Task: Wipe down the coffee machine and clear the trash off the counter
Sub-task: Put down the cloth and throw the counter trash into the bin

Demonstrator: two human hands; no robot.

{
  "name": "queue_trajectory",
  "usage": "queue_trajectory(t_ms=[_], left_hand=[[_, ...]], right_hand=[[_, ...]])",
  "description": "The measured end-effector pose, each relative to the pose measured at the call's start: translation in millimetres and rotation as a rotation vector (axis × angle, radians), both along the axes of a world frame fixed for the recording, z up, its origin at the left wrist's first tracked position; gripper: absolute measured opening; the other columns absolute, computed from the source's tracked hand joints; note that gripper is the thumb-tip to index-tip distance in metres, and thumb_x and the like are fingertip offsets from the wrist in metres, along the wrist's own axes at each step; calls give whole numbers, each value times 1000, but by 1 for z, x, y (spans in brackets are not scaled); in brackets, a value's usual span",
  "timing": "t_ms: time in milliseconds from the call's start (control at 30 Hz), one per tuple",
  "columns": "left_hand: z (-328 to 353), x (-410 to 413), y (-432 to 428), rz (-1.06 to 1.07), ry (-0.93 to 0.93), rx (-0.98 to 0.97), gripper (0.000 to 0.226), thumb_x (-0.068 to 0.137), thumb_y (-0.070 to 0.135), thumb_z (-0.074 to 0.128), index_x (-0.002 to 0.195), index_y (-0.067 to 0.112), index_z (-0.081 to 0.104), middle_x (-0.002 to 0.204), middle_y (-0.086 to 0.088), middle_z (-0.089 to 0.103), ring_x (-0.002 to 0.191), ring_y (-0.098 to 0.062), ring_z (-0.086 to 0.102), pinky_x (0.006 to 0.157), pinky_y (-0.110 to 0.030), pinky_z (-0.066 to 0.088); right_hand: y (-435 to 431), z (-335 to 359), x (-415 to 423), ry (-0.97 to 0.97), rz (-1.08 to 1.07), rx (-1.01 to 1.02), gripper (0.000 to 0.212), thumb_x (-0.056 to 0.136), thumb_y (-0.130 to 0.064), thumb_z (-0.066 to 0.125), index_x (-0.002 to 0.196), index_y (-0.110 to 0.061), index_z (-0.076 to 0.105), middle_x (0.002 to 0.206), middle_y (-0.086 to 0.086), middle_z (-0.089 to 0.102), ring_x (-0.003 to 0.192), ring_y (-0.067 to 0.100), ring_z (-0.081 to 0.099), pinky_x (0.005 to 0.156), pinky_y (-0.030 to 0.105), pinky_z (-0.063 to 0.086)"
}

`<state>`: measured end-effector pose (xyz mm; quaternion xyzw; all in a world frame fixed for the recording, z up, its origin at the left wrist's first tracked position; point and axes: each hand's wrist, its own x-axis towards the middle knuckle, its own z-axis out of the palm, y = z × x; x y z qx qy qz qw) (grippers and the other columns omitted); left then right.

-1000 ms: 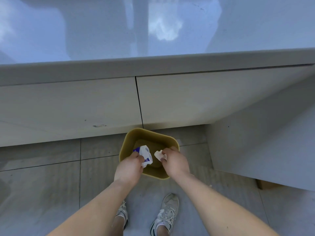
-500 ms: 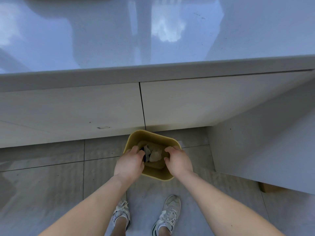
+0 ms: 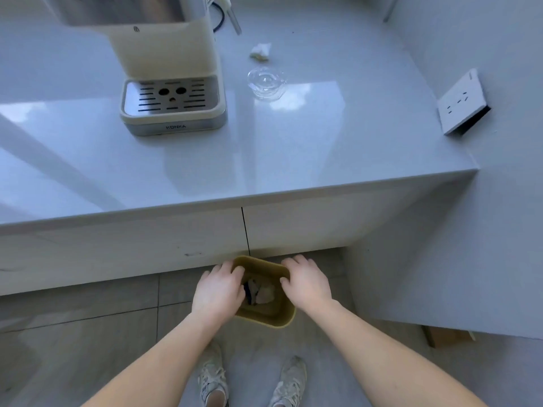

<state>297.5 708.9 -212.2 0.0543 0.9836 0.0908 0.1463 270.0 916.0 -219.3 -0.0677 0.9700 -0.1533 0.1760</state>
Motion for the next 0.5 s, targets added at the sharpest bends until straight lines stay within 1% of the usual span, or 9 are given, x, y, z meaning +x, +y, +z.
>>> queue_trajectory(t_ms=[67, 167, 300, 400, 500], left_hand=[[25, -1, 2, 6, 24, -5, 31, 89, 28, 52, 118, 20, 62, 116, -4, 62, 96, -26, 62, 77, -37, 50], [60, -3, 5, 12, 72, 11, 25, 92, 33, 50, 112, 22, 62, 114, -1, 62, 93, -21, 61, 78, -35, 51], [101, -8, 11, -4, 144, 44, 29, 94, 35, 46, 117, 24, 58, 117, 1, 59, 99, -17, 58, 80, -33, 52], [132, -17, 17, 0, 229, 44, 29, 93, 34, 46, 117, 23, 58, 115, 2, 59, 97, -16, 57, 78, -32, 51], [165, -29, 21, 2, 309, 24, 31, 90, 29, 50, 118, 18, 59, 115, -2, 61, 101, -22, 58, 78, -37, 52]], right_hand=[[1, 27, -5, 32, 8, -1, 36, 93, -34, 56, 127, -26, 58, 119, -2, 61, 103, 21, 57, 75, 33, 57], [5, 64, -10, 80, 14, -7, 34, 93, -36, 55, 125, -24, 58, 118, -1, 61, 102, 22, 58, 76, 34, 57], [12, 110, -20, 149, 6, -44, 37, 94, -40, 55, 128, -26, 56, 127, -3, 59, 110, 19, 56, 82, 32, 55], [17, 141, -29, 198, 3, -75, 42, 94, -41, 55, 133, -27, 52, 134, -4, 56, 118, 19, 54, 86, 32, 52], [22, 169, -42, 235, 37, -75, 44, 94, -40, 56, 135, -25, 51, 135, -3, 55, 119, 20, 52, 86, 34, 53]])
